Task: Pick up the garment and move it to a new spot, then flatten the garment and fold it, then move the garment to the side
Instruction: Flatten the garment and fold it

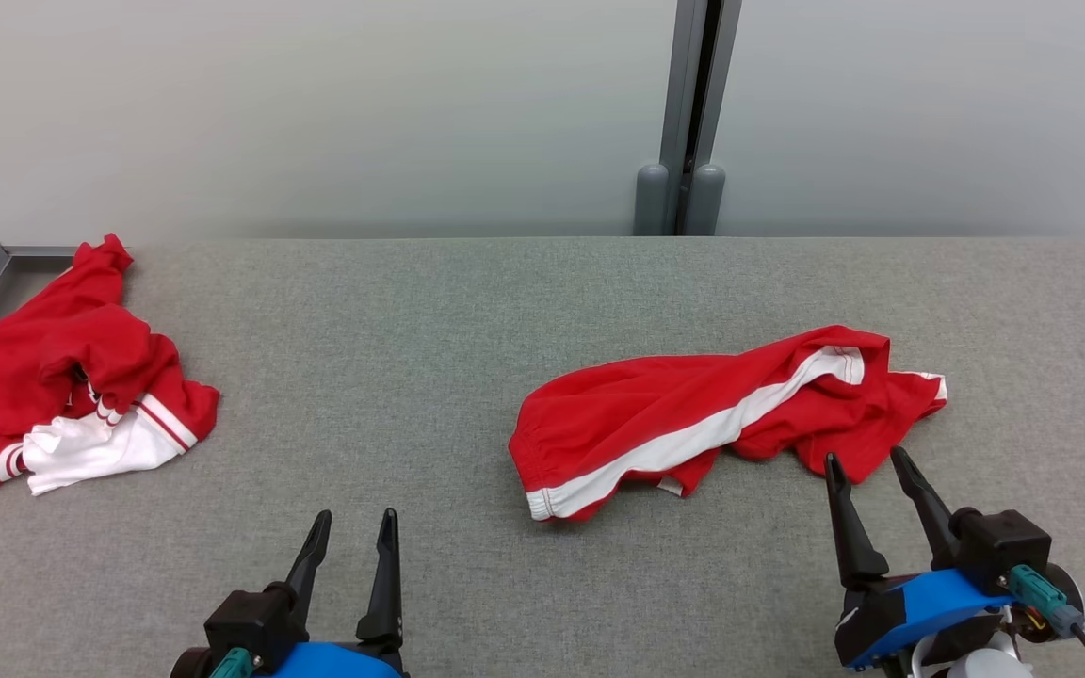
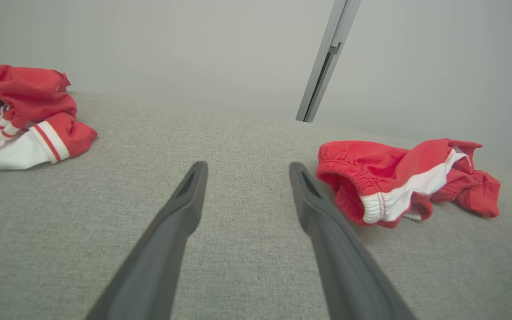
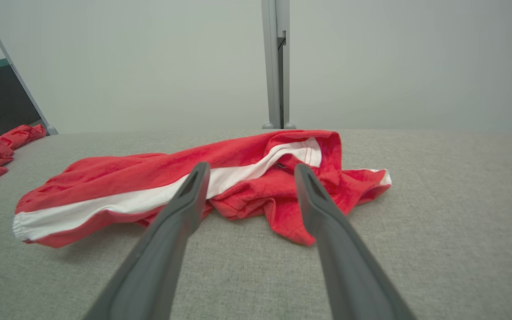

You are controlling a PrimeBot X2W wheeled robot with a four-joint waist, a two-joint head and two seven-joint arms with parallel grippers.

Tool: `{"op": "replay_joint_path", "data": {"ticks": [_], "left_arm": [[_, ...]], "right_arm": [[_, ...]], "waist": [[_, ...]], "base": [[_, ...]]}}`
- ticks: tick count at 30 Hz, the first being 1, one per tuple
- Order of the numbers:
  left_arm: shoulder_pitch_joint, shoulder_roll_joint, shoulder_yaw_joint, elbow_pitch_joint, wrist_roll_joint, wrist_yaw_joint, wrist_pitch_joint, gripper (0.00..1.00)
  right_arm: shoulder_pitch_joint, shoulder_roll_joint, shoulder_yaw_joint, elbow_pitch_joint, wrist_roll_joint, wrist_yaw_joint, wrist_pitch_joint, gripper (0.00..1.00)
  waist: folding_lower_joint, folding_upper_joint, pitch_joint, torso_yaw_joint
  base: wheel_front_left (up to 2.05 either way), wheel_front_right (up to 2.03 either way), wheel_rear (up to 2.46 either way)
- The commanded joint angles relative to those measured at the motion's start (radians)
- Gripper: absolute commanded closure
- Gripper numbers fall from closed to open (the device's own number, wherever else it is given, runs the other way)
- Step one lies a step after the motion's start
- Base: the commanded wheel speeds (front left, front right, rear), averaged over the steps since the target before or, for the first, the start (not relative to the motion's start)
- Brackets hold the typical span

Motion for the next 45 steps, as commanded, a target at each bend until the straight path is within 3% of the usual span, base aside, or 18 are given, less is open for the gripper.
{"op": "replay_joint_path", "data": {"ticks": [1, 16, 23, 33, 44, 45], "left_arm": [[0.006, -0.001, 0.006, 0.002, -0.006, 0.004, -0.003, 0.00], [0.008, -0.001, 0.013, 0.011, 0.003, 0.007, -0.003, 0.00], [-0.054, 0.005, -0.100, 0.055, 0.017, -0.029, 0.037, 0.00], [-0.191, 0.012, -0.272, 0.126, -0.164, -0.044, 0.186, 0.00], [-0.264, 0.045, -0.347, 0.151, -0.290, -0.045, 0.154, 0.00], [-0.269, 0.044, -0.355, 0.152, -0.298, -0.045, 0.154, 0.11]], "right_arm": [[0.004, 0.001, 0.003, -0.001, 0.007, 0.000, -0.005, 0.00], [0.008, 0.001, 0.018, 0.001, 0.011, 0.000, -0.006, 0.00], [-0.003, 0.001, 0.022, 0.006, -0.002, 0.000, -0.006, 0.00], [-0.046, 0.000, 0.034, 0.018, -0.014, 0.000, -0.006, 0.00], [-0.089, 0.000, 0.007, 0.012, -0.050, 0.000, -0.006, 0.00], [-0.097, 0.000, 0.006, 0.014, -0.053, 0.000, -0.006, 0.00]], "waist": [[0.0001, -0.0001, 0.000, 0.000], [0.0001, -0.0001, -0.001, 0.001], [0.0001, -0.0001, 0.020, -0.005], [0.0001, -0.0001, 0.077, -0.064], [0.0001, -0.0001, 0.134, -0.088], [0.0001, -0.0001, 0.138, -0.086]], "base": [[0.00, 0.00, 0.00], [0.00, 0.00, 0.00], [0.00, 0.00, 0.00], [0.00, 0.00, 0.00], [0.00, 0.00, 0.00], [0.00, 0.00, 0.00]]}}
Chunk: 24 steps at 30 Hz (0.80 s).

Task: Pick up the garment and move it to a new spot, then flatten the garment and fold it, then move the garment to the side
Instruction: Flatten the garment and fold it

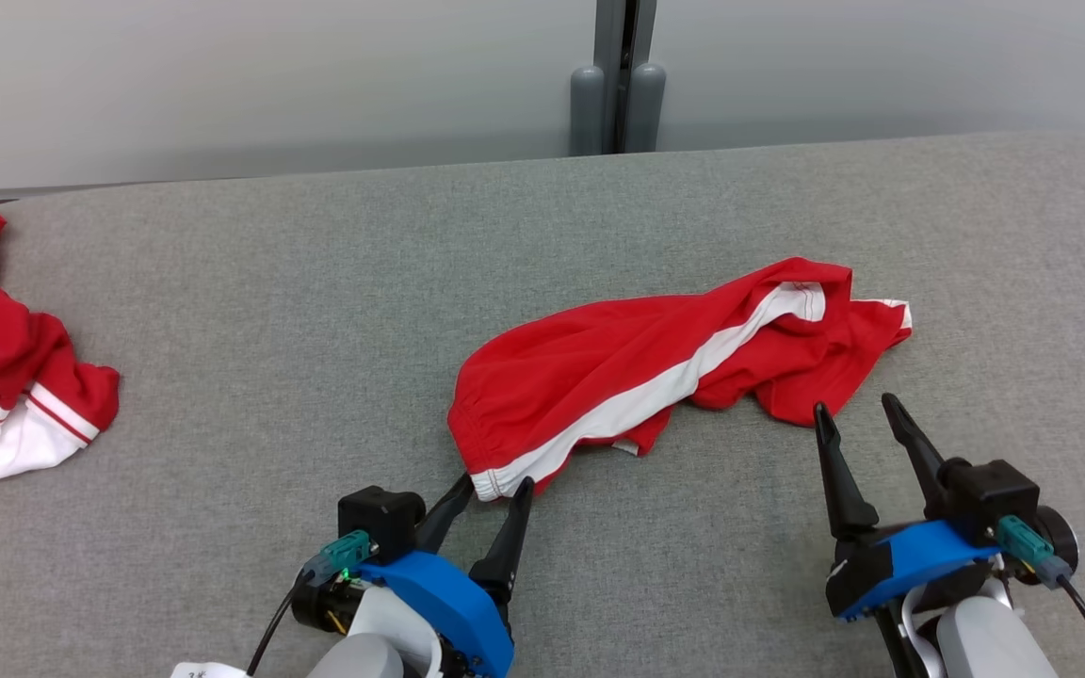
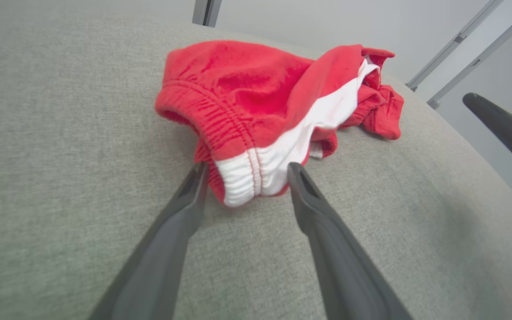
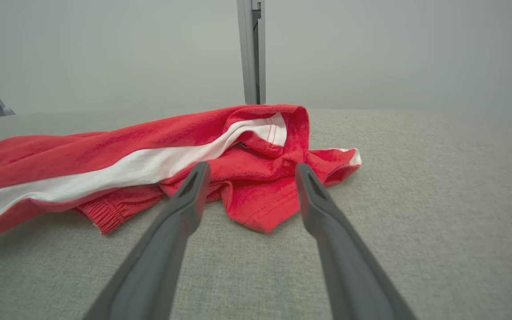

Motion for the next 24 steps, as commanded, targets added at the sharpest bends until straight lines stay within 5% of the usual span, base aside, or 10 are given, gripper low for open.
{"op": "replay_joint_path", "data": {"ticks": [1, 3, 7, 19, 24], "left_arm": [[-0.028, 0.003, -0.016, 0.002, -0.018, -0.008, -0.003, 0.22], [-0.041, 0.004, -0.030, 0.003, -0.036, -0.008, -0.013, 0.55], [-0.062, 0.000, -0.050, -0.007, -0.073, -0.008, -0.040, 1.00], [-0.116, 0.008, -0.089, -0.008, -0.103, -0.005, -0.095, 1.00], [-0.135, 0.009, -0.096, 0.009, -0.108, -0.005, -0.111, 1.00]], "right_arm": [[-0.026, 0.000, -0.003, 0.002, -0.016, 0.000, -0.005, 0.00], [-0.046, 0.000, -0.004, 0.011, -0.027, 0.000, -0.005, 0.00], [-0.105, -0.001, -0.017, 0.037, -0.059, 0.000, 0.027, 0.00], [-0.328, -0.086, -0.052, 0.202, -0.008, 0.000, 0.243, 0.00], [-0.394, -0.115, 0.021, 0.272, 0.116, 0.000, 0.347, 0.00]], "waist": [[-0.0001, 0.0000, 0.008, 0.006], [-0.0001, 0.0000, 0.015, 0.010], [-0.0001, 0.0000, 0.029, 0.022], [-0.0001, 0.0000, 0.080, 0.070], [-0.0001, 0.0000, 0.102, 0.092]], "base": [[0.00, 0.00, 0.00], [0.00, 0.00, 0.00], [0.00, 0.00, 0.00], [0.00, 0.00, 0.00], [0.00, 0.00, 0.00]]}}
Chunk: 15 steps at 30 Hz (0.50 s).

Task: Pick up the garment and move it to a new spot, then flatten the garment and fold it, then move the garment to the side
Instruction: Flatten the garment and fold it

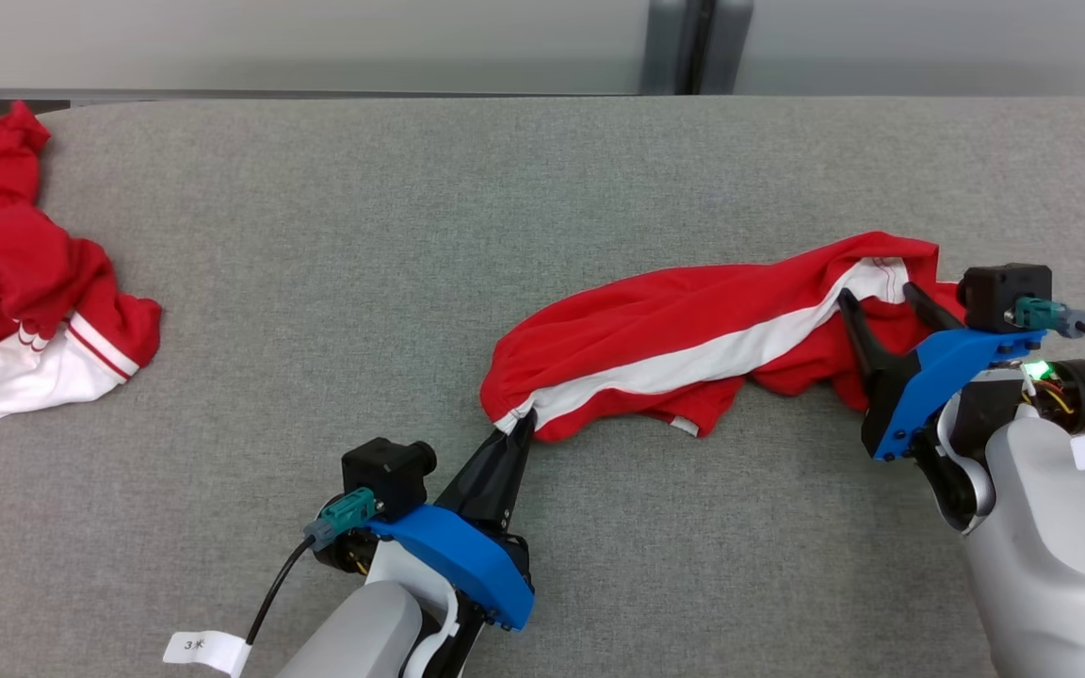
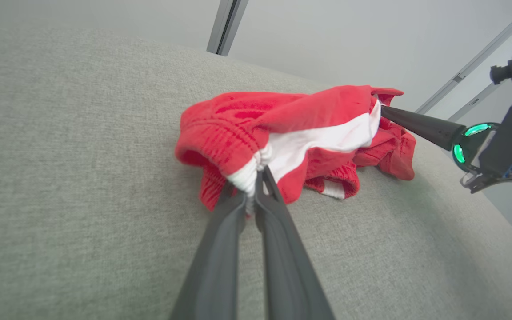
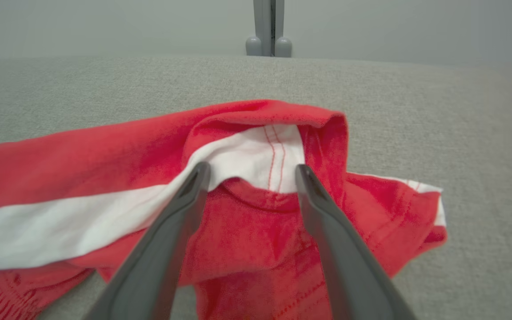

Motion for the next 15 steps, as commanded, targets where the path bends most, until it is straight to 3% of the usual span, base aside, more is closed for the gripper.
{"op": "replay_joint_path", "data": {"ticks": [1, 15], "left_arm": [[-0.022, 0.006, 0.000, 0.008, -0.002, -0.001, -0.010, 1.00], [-0.045, 0.010, -0.017, 0.034, -0.020, -0.002, -0.030, 1.00]], "right_arm": [[-0.020, -0.012, 0.026, 0.011, 0.053, 0.000, 0.025, 0.00], [-0.072, -0.048, 0.099, 0.068, 0.211, 0.000, 0.043, 0.00]], "waist": [[-0.0001, 0.0000, 0.008, 0.009], [-0.0001, 0.0000, 0.027, 0.014]], "base": [[0.00, 0.00, 0.00], [0.00, 0.00, 0.00]]}}
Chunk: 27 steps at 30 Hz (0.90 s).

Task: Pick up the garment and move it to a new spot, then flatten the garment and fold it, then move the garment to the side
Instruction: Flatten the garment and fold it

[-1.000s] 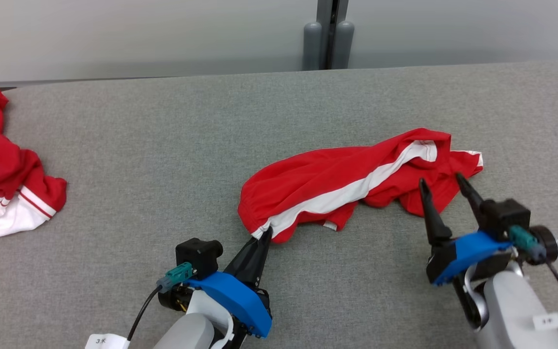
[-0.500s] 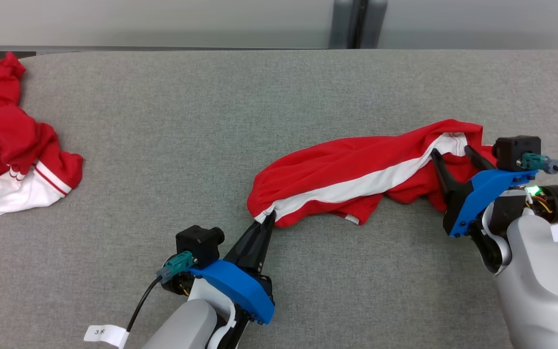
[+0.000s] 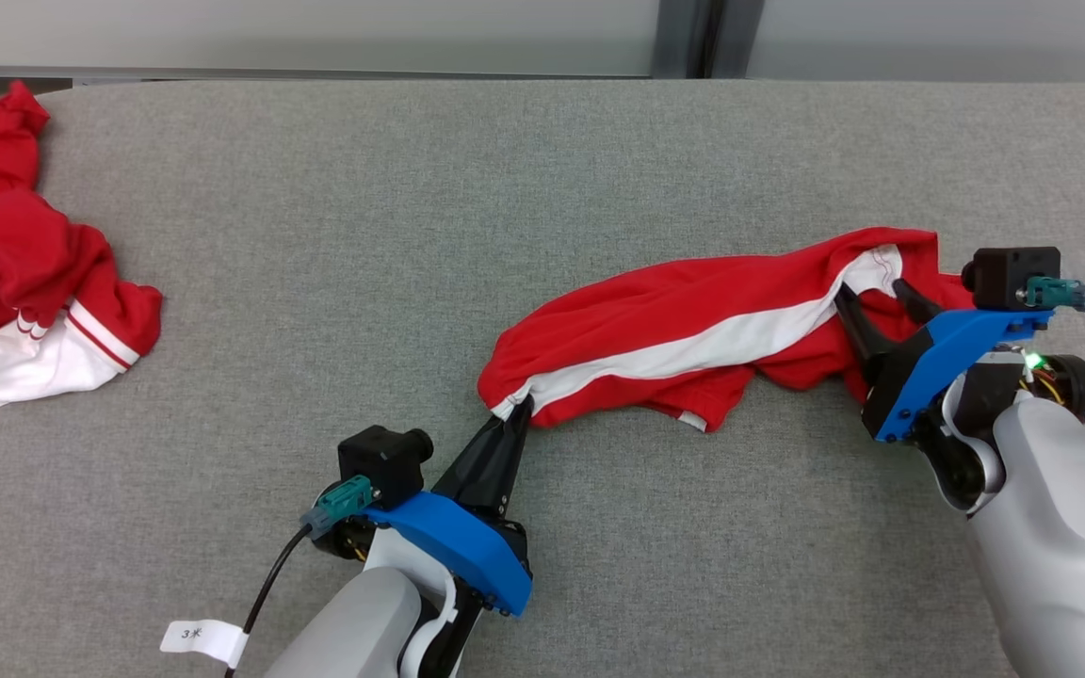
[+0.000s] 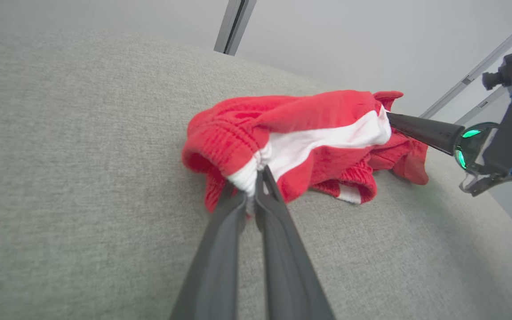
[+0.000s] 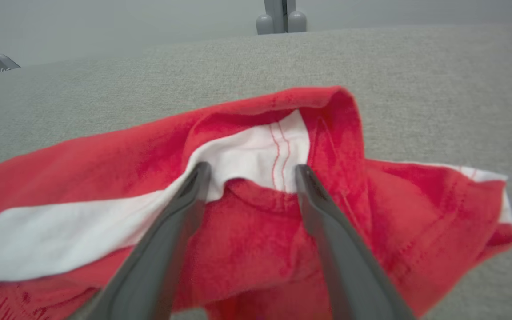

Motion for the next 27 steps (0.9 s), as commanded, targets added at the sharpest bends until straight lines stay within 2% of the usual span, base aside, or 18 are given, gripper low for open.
{"op": "replay_joint_path", "data": {"ticks": [1, 5, 10, 13, 21, 27], "left_arm": [[-0.016, 0.008, -0.004, 0.003, -0.004, -0.002, -0.006, 1.00], [-0.025, 0.009, -0.010, 0.009, -0.007, -0.002, -0.008, 1.00], [-0.031, 0.010, -0.013, 0.014, -0.010, -0.002, -0.013, 1.00], [-0.029, 0.010, -0.013, 0.020, -0.014, -0.002, -0.014, 1.00], [-0.024, 0.013, -0.010, 0.025, -0.021, -0.002, -0.020, 1.00], [-0.026, 0.017, -0.011, 0.023, -0.025, -0.002, -0.021, 1.00]], "right_arm": [[-0.022, 0.004, 0.001, 0.008, 0.023, 0.000, -0.001, 0.00], [-0.045, -0.005, 0.011, 0.050, 0.045, 0.000, -0.003, 0.00], [-0.066, 0.015, 0.035, 0.075, 0.105, 0.000, -0.006, 0.00], [-0.067, 0.020, 0.066, 0.051, 0.154, 0.000, -0.014, 0.00], [-0.033, -0.016, 0.167, -0.048, 0.238, 0.000, -0.027, 0.00], [-0.062, -0.044, 0.189, -0.022, 0.236, 0.000, -0.002, 0.00]], "waist": [[-0.0001, 0.0000, 0.002, 0.000], [-0.0001, 0.0000, 0.009, 0.001], [-0.0001, 0.0000, 0.012, 0.001], [-0.0001, 0.0000, 0.010, -0.002], [-0.0001, 0.0000, 0.004, -0.013], [-0.0001, 0.0000, 0.011, -0.013]], "base": [[0.00, 0.00, 0.00], [0.00, 0.00, 0.00], [0.00, 0.00, 0.00], [0.00, 0.00, 0.00], [0.00, 0.00, 0.00], [0.00, 0.00, 0.00]]}}
